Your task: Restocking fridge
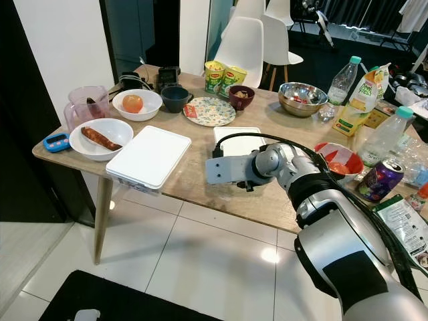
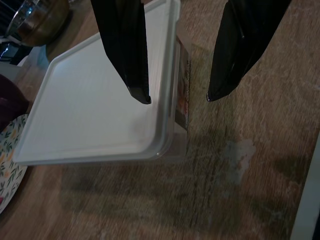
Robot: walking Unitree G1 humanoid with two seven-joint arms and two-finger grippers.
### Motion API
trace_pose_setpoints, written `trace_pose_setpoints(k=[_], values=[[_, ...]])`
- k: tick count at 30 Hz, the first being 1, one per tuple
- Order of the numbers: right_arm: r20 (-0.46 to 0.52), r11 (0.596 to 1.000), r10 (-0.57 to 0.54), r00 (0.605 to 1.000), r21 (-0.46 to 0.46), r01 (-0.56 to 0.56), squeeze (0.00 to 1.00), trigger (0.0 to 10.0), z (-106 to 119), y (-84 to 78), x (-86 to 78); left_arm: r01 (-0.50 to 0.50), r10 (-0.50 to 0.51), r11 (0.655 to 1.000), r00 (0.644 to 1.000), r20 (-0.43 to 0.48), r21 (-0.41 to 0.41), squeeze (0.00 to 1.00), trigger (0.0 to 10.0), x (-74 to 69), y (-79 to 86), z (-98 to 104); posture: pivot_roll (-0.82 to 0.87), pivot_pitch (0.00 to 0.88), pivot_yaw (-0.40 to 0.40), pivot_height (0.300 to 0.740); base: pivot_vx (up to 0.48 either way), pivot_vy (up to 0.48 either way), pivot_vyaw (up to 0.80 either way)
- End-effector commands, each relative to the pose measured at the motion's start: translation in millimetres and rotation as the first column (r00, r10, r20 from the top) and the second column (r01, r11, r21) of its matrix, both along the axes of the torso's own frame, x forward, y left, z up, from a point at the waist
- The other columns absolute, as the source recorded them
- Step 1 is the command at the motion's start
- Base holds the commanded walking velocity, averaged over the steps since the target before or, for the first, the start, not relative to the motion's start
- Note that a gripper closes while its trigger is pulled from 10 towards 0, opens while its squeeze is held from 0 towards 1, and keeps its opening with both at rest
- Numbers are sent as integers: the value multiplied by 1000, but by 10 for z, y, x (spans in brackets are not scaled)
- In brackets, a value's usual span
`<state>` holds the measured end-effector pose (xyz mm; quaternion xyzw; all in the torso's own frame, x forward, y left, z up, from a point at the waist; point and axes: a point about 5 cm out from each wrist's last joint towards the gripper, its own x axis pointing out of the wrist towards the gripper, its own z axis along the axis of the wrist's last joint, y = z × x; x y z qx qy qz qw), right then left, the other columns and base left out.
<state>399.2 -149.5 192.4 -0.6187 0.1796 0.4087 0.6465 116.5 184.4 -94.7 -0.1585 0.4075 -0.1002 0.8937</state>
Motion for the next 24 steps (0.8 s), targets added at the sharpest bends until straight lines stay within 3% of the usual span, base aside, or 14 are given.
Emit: trace_pose_setpoints(k=[1,15,24], values=[[8,1000,-14,1000,-25,15,0,10000,27,-12,17,47,-55,998,983,-177,-47,0,10000,-439,-176,-153,115,80,-134,740,0,0,0],[31,994,-99,995,40,98,0,10000,-178,9,3,48,-58,997,983,-175,-58,0,10000,-458,-220,-157,113,96,-136,740,0,0,0],[-75,994,-77,994,-79,71,0,10000,-221,-132,-54,43,-51,998,982,-183,-48,0,10000,-485,-170,-158,113,96,-140,740,0,0,0]])
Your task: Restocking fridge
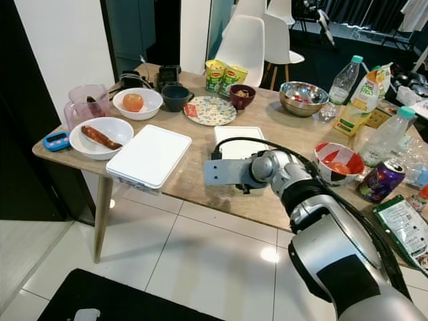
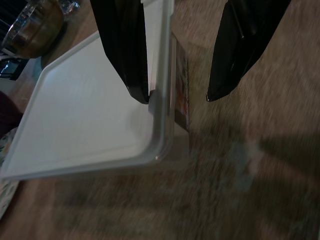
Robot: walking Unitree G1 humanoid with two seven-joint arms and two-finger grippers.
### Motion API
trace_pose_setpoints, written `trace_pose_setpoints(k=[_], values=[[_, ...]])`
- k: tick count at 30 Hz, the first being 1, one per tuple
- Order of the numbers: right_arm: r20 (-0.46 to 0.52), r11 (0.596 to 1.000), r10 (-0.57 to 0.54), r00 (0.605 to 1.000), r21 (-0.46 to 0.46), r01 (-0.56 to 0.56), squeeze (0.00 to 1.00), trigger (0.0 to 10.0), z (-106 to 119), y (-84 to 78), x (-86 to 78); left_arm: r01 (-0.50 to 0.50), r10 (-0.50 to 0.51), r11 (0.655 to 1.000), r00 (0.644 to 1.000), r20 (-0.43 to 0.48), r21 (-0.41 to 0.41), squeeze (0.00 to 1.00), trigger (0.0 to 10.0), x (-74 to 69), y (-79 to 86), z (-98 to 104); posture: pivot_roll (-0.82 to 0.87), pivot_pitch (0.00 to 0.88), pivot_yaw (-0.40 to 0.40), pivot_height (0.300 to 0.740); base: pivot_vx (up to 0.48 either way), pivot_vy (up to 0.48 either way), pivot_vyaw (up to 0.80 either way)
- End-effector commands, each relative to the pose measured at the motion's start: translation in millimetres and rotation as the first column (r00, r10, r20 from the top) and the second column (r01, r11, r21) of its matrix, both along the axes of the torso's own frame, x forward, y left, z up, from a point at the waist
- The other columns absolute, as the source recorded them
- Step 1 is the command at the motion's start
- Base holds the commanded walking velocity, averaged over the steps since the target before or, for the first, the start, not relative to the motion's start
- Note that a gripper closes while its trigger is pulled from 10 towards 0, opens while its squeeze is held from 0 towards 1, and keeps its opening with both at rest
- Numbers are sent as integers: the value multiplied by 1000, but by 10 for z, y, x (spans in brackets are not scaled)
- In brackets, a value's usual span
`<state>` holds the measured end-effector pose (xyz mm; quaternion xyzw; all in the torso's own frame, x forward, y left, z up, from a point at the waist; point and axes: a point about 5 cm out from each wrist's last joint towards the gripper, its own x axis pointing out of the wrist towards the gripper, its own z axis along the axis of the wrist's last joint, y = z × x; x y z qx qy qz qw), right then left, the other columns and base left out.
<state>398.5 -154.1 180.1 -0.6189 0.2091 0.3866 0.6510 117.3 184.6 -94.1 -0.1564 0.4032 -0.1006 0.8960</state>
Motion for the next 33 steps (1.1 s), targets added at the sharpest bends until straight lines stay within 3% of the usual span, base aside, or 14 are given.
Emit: trace_pose_setpoints(k=[1,14,19,33], values=[[-104,999,0,995,-53,-5,0,10000,-104,-101,-64,42,-51,998,980,-193,-51,0,10000,-494,-173,-165,115,91,-140,740,0,0,0],[-261,996,75,962,-19,-83,0,10000,-109,-86,-153,46,-56,997,981,-183,-57,0,10000,-460,-194,-159,115,86,-135,740,0,0,0],[-399,989,149,905,67,-134,0,10000,-142,-35,-256,45,-54,998,982,-183,-49,0,10000,-436,-165,-156,117,77,-130,740,0,0,0],[-509,970,239,827,162,-180,0,10000,-136,12,-382,54,-62,997,983,-173,-48,0,10000,-385,-168,-147,113,66,-123,740,0,0,0]])
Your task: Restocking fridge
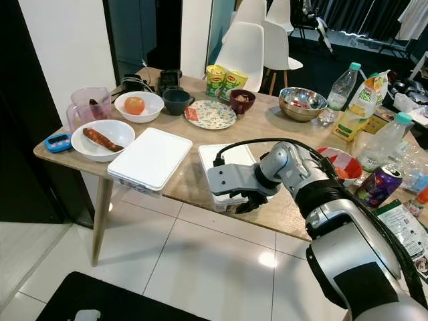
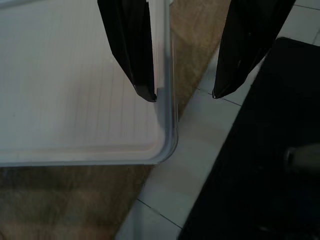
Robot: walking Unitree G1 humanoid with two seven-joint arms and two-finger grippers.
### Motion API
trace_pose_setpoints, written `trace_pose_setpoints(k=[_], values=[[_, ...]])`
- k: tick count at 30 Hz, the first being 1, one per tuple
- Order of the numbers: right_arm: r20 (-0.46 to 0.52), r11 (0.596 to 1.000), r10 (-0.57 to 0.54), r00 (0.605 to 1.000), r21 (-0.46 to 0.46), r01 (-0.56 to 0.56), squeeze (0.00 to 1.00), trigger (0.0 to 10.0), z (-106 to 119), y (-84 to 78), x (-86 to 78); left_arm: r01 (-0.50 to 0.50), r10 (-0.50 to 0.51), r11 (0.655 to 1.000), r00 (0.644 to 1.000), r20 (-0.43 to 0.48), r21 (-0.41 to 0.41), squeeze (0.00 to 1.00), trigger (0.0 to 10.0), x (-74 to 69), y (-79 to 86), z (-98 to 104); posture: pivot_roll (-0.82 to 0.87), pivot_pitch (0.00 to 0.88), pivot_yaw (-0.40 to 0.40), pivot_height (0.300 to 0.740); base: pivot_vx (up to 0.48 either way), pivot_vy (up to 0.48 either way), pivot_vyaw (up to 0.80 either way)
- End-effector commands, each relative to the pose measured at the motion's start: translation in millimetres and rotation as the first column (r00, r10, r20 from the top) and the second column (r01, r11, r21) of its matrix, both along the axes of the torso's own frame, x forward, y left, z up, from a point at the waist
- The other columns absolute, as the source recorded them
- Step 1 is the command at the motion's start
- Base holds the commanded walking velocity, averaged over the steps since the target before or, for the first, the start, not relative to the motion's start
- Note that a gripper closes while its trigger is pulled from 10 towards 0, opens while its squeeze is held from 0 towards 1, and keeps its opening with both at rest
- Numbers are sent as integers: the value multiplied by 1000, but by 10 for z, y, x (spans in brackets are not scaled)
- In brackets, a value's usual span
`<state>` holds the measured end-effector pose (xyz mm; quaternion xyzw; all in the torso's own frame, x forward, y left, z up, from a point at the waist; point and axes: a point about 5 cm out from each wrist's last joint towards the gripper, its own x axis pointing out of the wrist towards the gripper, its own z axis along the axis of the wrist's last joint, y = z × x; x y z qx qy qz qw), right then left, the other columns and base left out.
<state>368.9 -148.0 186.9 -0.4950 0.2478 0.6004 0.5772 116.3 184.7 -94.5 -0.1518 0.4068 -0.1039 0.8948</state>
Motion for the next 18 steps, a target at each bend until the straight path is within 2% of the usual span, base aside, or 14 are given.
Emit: trace_pose_setpoints(k=[1,7,18], values=[[-122,1000,7,992,-27,-11,0,10000,-206,-38,-105,43,-52,998,985,-167,-52,0,10000,-371,-173,-142,114,65,-123,740,0,0,0],[-160,999,36,986,7,-35,0,10000,-200,7,-160,45,-53,998,985,-167,-51,0,10000,-367,-173,-142,119,64,-125,740,0,0,0],[-73,990,38,997,136,-27,0,10000,-109,143,-125,41,-48,998,985,-165,-50,0,10000,-372,-168,-141,120,65,-127,740,0,0,0]])
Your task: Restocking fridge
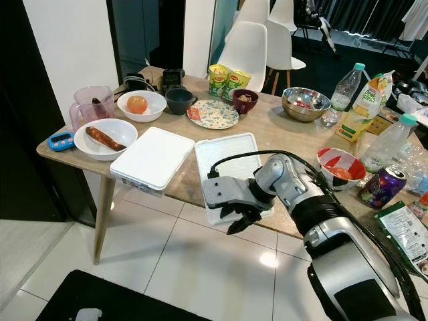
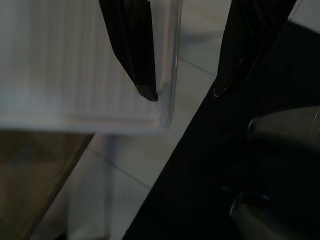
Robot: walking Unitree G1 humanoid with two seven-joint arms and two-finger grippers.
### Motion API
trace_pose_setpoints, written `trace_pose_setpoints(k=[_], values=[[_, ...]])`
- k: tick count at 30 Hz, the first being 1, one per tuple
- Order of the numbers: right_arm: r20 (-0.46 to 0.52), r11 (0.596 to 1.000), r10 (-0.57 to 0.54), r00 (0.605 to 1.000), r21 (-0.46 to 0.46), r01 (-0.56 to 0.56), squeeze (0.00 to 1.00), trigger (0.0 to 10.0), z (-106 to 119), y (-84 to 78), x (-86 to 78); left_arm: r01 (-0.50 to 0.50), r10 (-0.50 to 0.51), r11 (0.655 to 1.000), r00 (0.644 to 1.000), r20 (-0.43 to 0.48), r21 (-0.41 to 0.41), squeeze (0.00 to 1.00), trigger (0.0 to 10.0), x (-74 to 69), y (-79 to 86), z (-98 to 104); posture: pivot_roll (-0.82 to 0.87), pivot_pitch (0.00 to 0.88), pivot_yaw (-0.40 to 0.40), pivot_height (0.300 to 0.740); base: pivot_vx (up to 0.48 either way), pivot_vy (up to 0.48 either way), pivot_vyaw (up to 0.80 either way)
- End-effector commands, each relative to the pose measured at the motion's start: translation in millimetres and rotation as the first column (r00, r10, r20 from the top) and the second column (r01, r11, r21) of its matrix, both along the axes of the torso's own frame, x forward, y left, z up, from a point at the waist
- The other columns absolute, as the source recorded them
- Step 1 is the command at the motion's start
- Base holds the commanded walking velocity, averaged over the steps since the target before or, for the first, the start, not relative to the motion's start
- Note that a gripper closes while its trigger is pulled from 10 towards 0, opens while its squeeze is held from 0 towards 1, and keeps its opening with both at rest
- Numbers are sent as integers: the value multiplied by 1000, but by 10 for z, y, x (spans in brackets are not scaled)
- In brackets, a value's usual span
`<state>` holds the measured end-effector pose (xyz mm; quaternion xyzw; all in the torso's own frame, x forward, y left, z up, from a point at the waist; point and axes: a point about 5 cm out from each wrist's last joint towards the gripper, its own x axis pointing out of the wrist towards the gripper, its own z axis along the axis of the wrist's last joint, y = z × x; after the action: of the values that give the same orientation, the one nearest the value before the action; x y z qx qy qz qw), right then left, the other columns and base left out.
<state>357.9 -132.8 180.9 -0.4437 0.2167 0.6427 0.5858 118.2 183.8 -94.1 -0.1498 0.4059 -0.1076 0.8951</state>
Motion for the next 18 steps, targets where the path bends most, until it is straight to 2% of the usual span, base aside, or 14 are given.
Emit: trace_pose_setpoints(k=[1,6,10,11,18], values=[[-5,1000,-14,1000,18,14,0,10000,-40,2,-13,33,-41,998,985,-168,-50,0,10000,-392,-160,-146,120,65,-127,740,0,0,0],[79,993,-44,996,113,35,0,10000,44,139,49,32,-40,998,985,-169,-52,0,10000,-399,-164,-147,122,66,-127,740,0,0,0],[79,988,-60,995,148,47,0,10000,77,172,65,35,-43,998,984,-170,-50,0,10000,-398,-165,-148,126,63,-129,740,0,0,0],[79,988,-60,995,148,47,0,10000,77,172,65,35,-43,998,984,-170,-50,0,10000,-398,-165,-148,126,63,-129,740,0,0,0],[-7,946,-109,994,307,106,0,10000,205,42,60,35,-42,998,986,-164,-47,0,10000,-353,-165,-141,126,40,-128,740,0,0,0]])
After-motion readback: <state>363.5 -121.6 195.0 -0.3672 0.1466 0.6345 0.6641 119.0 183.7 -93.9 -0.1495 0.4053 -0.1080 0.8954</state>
